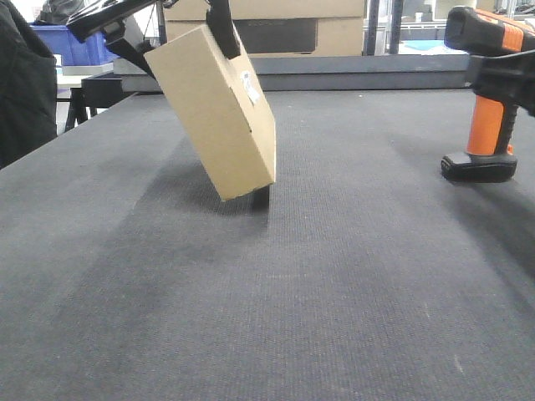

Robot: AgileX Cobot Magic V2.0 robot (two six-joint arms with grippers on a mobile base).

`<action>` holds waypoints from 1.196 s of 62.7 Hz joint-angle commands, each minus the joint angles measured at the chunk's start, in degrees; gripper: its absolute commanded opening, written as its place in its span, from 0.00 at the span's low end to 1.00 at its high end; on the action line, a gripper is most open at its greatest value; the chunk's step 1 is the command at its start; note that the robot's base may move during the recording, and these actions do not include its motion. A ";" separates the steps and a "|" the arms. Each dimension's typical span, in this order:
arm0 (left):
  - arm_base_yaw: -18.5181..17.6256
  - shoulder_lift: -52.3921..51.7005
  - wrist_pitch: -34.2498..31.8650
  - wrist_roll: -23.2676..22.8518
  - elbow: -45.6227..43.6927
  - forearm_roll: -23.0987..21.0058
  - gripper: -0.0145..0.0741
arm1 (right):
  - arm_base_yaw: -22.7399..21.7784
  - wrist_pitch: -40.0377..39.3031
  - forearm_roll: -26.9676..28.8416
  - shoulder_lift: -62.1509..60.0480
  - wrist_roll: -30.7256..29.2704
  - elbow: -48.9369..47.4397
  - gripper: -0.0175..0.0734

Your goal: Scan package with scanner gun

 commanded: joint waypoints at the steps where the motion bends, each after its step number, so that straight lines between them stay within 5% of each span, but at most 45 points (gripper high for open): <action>1: 0.02 -0.34 -0.67 -0.01 -0.19 -0.43 0.04 | 0.09 -1.05 0.67 1.58 -0.51 -1.25 0.12; 12: 0.02 -0.34 -0.67 -0.01 -0.19 -0.43 0.04 | 0.09 -1.10 0.67 3.16 -0.51 -2.16 0.58; 22: 0.02 -0.34 -0.67 -0.01 -0.19 -0.43 0.04 | 0.09 -1.38 0.67 5.61 -0.51 -4.05 0.79; 53: -0.07 -0.34 -0.55 -0.01 -0.19 -0.43 0.04 | 0.09 -3.40 5.15 9.97 1.12 -8.19 0.81; 75: -0.07 -0.34 -0.55 -0.01 -0.19 -0.43 0.04 | -2.67 -3.02 1.46 10.10 1.12 -8.34 0.81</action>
